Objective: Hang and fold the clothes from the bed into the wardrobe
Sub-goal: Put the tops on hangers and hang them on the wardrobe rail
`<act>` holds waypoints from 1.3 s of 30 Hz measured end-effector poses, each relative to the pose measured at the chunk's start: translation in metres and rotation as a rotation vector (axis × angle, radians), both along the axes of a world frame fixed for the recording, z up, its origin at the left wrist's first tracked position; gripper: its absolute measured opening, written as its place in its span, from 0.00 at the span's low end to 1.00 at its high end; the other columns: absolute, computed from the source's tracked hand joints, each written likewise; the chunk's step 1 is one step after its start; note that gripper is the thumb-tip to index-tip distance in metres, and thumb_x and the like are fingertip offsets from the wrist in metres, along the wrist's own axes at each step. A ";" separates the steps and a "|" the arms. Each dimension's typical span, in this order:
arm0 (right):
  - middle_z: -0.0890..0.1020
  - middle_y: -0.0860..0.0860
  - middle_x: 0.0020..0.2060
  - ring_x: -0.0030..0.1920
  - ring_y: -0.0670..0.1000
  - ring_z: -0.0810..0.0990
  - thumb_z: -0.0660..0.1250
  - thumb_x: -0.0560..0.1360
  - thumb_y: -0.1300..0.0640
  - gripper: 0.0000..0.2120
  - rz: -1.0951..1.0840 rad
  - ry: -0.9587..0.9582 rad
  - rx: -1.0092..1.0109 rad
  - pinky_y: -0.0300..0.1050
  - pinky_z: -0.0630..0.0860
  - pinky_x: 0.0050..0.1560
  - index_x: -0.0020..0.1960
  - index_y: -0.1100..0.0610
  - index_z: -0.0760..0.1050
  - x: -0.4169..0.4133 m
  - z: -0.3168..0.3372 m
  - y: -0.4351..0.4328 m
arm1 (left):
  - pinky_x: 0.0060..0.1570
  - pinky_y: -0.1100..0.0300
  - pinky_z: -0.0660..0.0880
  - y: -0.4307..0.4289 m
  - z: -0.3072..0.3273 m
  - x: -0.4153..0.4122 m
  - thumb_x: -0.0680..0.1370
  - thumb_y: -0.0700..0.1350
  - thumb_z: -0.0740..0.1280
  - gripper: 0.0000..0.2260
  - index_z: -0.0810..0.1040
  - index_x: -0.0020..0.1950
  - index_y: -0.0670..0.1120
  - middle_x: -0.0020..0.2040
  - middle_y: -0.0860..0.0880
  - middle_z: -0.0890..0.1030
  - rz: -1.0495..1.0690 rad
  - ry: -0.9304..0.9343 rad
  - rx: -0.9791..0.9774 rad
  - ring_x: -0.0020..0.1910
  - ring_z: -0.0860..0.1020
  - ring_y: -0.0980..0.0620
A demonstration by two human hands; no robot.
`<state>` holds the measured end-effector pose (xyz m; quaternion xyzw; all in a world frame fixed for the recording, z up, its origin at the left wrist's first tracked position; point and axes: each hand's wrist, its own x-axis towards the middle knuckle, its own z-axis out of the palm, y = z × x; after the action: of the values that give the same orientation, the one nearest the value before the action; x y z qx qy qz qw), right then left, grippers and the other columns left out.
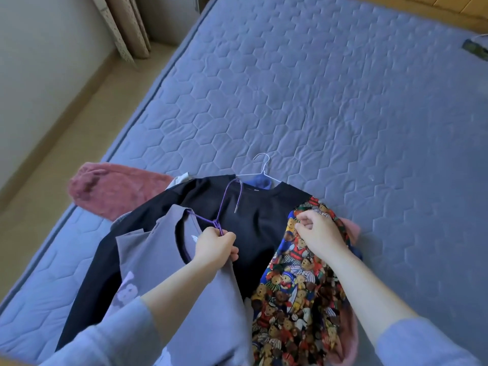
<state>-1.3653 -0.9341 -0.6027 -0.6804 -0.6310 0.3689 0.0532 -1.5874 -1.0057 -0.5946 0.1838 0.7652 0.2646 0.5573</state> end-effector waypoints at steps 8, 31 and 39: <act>0.80 0.54 0.60 0.60 0.55 0.77 0.64 0.77 0.57 0.15 0.007 -0.098 -0.055 0.48 0.73 0.61 0.63 0.58 0.76 0.011 -0.068 0.060 | 0.23 0.64 0.71 0.024 -0.060 0.035 0.74 0.36 0.58 0.03 0.67 0.41 0.42 0.31 0.42 0.75 0.042 -0.043 -0.069 0.23 0.75 0.49; 0.73 0.61 0.64 0.64 0.63 0.72 0.61 0.78 0.48 0.21 0.086 -0.347 -0.152 0.54 0.70 0.60 0.64 0.61 0.70 0.014 -0.141 0.123 | 0.25 0.62 0.72 0.040 -0.120 0.054 0.76 0.38 0.61 0.02 0.69 0.47 0.42 0.34 0.42 0.78 0.059 0.007 -0.133 0.27 0.77 0.46; 0.81 0.52 0.45 0.48 0.57 0.78 0.63 0.76 0.41 0.14 0.122 -0.092 -0.038 0.50 0.73 0.49 0.46 0.52 0.72 -0.002 -0.091 0.089 | 0.28 0.59 0.73 0.030 -0.084 0.043 0.76 0.36 0.61 0.03 0.68 0.44 0.42 0.30 0.43 0.73 0.164 -0.052 -0.080 0.24 0.72 0.48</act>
<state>-1.3674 -0.8449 -0.6934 -0.6578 -0.6659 0.3518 -0.0114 -1.5441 -0.9762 -0.6781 0.0911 0.7731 0.2832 0.5602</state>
